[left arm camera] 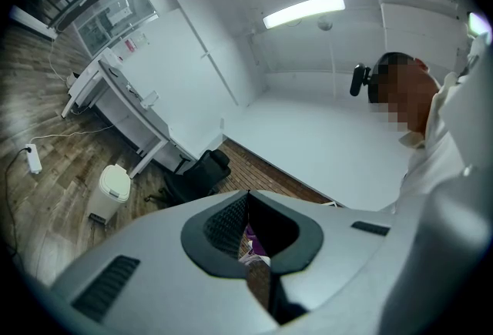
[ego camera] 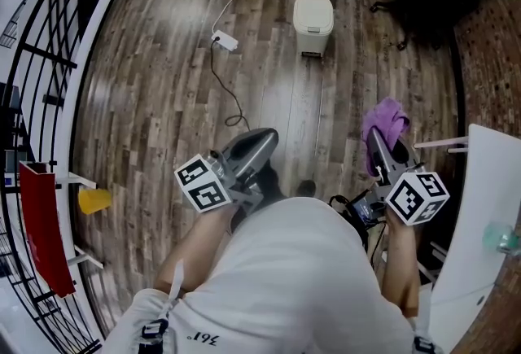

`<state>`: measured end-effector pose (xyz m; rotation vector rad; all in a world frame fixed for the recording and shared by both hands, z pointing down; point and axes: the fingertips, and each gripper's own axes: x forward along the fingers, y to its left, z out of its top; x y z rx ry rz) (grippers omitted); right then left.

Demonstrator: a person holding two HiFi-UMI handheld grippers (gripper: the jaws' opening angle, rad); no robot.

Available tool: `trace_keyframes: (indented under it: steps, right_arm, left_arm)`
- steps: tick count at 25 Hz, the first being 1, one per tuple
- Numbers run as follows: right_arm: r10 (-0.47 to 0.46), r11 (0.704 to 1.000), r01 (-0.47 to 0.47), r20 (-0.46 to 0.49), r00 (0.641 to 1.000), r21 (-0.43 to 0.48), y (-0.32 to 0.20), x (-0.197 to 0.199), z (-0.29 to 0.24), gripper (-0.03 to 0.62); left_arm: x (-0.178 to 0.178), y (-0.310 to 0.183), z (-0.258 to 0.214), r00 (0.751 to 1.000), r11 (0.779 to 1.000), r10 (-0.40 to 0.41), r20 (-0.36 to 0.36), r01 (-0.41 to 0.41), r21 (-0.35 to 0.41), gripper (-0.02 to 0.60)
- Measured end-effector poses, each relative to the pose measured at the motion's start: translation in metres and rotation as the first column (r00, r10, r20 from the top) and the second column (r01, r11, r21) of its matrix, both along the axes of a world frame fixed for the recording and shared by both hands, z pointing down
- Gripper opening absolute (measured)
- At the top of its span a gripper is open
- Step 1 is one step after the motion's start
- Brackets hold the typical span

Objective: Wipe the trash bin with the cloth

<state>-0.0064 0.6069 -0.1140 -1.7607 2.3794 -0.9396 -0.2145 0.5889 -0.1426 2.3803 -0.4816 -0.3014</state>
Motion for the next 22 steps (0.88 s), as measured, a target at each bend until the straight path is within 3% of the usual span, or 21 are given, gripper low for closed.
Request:
trace_keyframes:
  steps: [6, 10, 13, 17, 22]
  right_arm:
    - [-0.049, 0.998, 0.048, -0.020, 0.999, -0.042, -0.012, 0.000, 0.016, 0.075]
    - [-0.075, 0.995, 0.076, 0.016, 0.997, -0.057, -0.034, -0.013, 0.025, 0.075]
    - [-0.017, 0.997, 0.020, 0.051, 0.999, -0.074, -0.060, -0.013, 0.032, 0.075]
    - [0.079, 0.989, -0.079, -0.006, 0.997, -0.128, -0.103, -0.006, 0.045, 0.075]
    - [0.113, 0.986, -0.108, 0.037, 0.993, -0.126, -0.170, -0.013, 0.033, 0.075]
  left_arm:
    - [0.008, -0.011, 0.002, 0.999, 1.000, 0.020, 0.027, -0.020, 0.004, 0.003]
    - [0.004, -0.034, 0.012, 0.998, 0.999, 0.049, 0.040, -0.048, -0.018, 0.005]
    - [0.000, -0.061, 0.021, 0.997, 0.997, 0.066, 0.031, -0.064, -0.042, 0.004]
    - [0.000, -0.114, 0.023, 0.995, 0.994, 0.096, 0.023, -0.094, -0.046, 0.003]
    - [-0.004, -0.187, 0.024, 0.991, 0.989, 0.132, 0.004, -0.131, -0.067, 0.005]
